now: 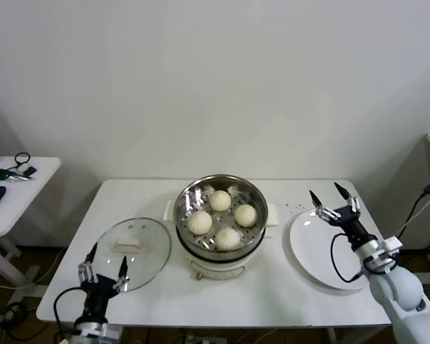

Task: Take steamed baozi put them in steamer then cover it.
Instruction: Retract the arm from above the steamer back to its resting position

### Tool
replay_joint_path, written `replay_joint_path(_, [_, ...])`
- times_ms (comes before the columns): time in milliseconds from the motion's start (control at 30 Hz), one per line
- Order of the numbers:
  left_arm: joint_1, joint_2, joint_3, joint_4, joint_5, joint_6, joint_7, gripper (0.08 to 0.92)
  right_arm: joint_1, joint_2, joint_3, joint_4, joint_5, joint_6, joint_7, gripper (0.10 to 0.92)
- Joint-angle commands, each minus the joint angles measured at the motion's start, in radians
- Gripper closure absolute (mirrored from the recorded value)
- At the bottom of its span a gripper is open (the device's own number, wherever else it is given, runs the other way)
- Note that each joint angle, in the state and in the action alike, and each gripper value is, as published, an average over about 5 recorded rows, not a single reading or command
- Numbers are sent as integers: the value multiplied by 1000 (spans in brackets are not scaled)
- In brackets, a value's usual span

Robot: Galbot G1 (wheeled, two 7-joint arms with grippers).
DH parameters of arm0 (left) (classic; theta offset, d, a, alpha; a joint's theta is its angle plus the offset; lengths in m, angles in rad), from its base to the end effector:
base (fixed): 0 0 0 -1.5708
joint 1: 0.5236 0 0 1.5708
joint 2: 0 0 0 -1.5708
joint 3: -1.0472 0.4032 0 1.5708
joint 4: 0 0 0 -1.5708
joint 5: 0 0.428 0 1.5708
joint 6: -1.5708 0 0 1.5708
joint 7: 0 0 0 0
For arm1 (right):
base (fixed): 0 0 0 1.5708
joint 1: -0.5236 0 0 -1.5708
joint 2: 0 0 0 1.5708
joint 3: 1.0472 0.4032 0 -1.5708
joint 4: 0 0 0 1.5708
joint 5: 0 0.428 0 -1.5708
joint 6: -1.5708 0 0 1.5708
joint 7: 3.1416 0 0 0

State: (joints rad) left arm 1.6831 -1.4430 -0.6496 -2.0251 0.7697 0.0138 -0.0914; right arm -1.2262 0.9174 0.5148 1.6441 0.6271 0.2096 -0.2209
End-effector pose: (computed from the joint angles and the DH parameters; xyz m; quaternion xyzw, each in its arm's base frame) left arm 0.1837 0.0754 -0.3935 0.0304 -0.8859 -0.4571 0.0731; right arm 0.3670 -0.2231 -0.3688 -0.1374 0.9896 -0.0124 0.0409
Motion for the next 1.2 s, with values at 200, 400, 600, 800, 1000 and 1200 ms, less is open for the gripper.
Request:
replay_joint_path(200, [-154, 69, 32, 211, 623, -35, 26, 177, -156, 99, 132, -20, -71, -30, -10, 203])
replay_joint_path(400, [-256, 51, 38, 331, 714, -43, 0, 177, -150, 110, 129, -46, -103, -25, -10, 203])
replay_joint_path(600, [-335, 56, 23, 436, 745, -48, -37, 177, -154, 114, 136, -48, -114, -28, -17, 203])
replay_joint_path(800, [-373, 64, 24, 509, 745, -57, -42, 177, -130, 120, 129, -66, -133, -29, -18, 203])
replay_joint_path(1000, [-398, 64, 23, 566, 760, -62, -77, 177, -112, 125, 118, -81, -152, -24, -19, 203])
replay_joint_path(1200, [-423, 67, 20, 576, 753, -61, -100, 177, -105, 133, 111, -91, -171, -19, -22, 203])
